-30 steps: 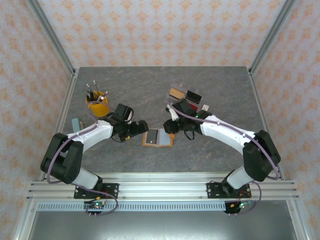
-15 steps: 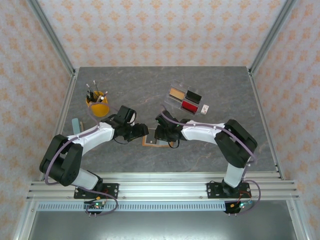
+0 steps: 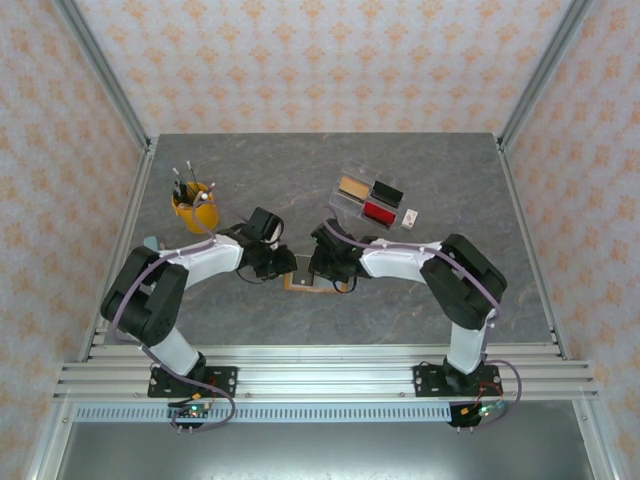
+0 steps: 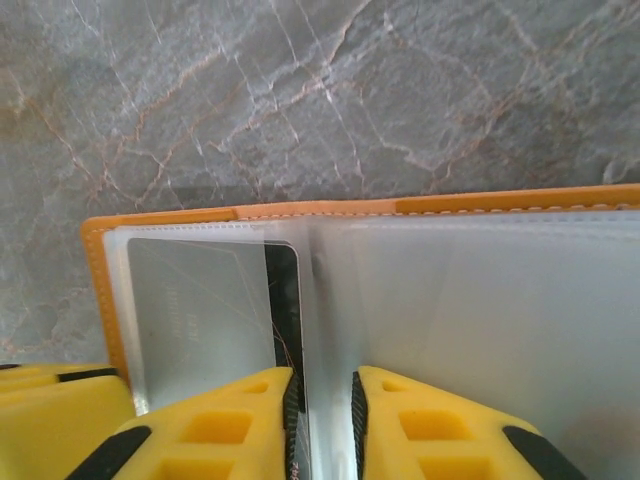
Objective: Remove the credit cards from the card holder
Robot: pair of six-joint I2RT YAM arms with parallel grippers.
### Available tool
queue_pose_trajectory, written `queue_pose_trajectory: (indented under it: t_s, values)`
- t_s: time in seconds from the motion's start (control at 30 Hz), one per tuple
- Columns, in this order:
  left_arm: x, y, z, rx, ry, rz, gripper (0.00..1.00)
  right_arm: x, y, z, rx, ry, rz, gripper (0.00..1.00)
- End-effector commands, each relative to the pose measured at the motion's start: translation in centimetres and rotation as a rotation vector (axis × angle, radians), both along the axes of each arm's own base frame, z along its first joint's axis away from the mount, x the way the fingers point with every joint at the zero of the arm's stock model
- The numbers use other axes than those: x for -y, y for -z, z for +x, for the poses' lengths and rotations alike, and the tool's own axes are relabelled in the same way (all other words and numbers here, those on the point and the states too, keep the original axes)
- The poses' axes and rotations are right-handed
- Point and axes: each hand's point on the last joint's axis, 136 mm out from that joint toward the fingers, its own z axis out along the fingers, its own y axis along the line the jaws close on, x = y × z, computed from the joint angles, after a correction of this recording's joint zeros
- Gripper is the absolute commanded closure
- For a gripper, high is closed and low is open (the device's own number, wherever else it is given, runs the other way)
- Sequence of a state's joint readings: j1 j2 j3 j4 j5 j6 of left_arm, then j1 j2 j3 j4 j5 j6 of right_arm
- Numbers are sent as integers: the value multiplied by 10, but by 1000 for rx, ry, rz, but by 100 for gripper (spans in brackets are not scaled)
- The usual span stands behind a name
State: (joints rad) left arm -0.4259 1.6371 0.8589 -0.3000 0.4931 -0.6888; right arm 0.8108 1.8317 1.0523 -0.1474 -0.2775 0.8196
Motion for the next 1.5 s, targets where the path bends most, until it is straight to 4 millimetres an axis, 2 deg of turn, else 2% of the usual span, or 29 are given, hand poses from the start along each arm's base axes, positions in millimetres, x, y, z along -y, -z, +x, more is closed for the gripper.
queue_pose_trajectory:
  t_s: [0.0,0.2,0.5,0.67,0.83,1.03,1.23,1.47]
  values:
    - [5,-2,9,11,-14,-10,81,-2,0,7,-1,15,27,78]
    - [3,-3,7,4,-24,1,87,-1,0,7,-5,1,46,79]
    - [2,-33,13,74,-21,-7,78,-6,-16,10,32,-23,95,79]
    - [10,-21,13,39,-10,-33,82,-6,-7,12,-5,-13,119,85]
    - [12,-11,13,21,-7,-28,84,-4,-1,13,-20,-8,116,85]
    - [11,-2,11,3,-10,-16,84,1,6,14,-32,11,90,85]
    - [3,8,6,-30,-21,31,91,7,13,12,-47,26,57,85]
    - [-3,21,-2,-67,-19,68,92,12,21,10,-70,50,35,85]
